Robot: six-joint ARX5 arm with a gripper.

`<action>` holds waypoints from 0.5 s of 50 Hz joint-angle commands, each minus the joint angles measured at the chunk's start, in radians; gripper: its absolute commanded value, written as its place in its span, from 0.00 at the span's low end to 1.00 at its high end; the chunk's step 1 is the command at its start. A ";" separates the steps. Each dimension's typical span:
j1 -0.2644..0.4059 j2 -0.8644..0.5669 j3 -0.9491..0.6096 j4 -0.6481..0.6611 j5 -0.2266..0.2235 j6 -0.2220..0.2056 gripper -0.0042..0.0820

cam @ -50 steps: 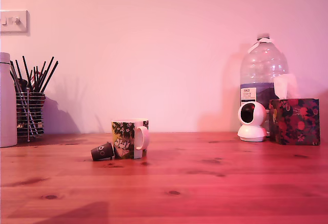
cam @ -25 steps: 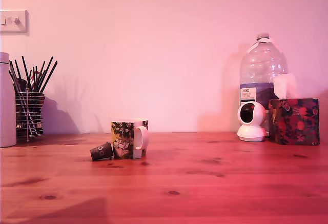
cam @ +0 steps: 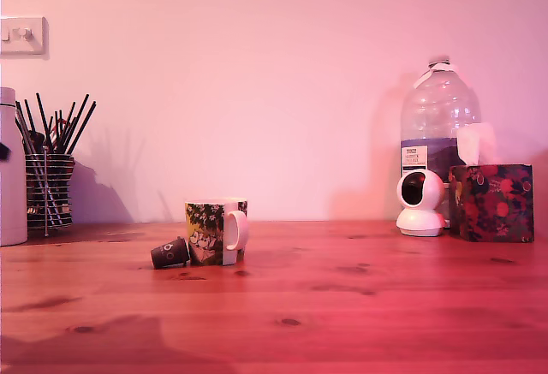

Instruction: Pick up the coffee capsules from the table one by one and drop them inside the nearest coffee cup

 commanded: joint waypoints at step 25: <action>0.055 0.284 0.054 0.182 0.204 0.097 0.60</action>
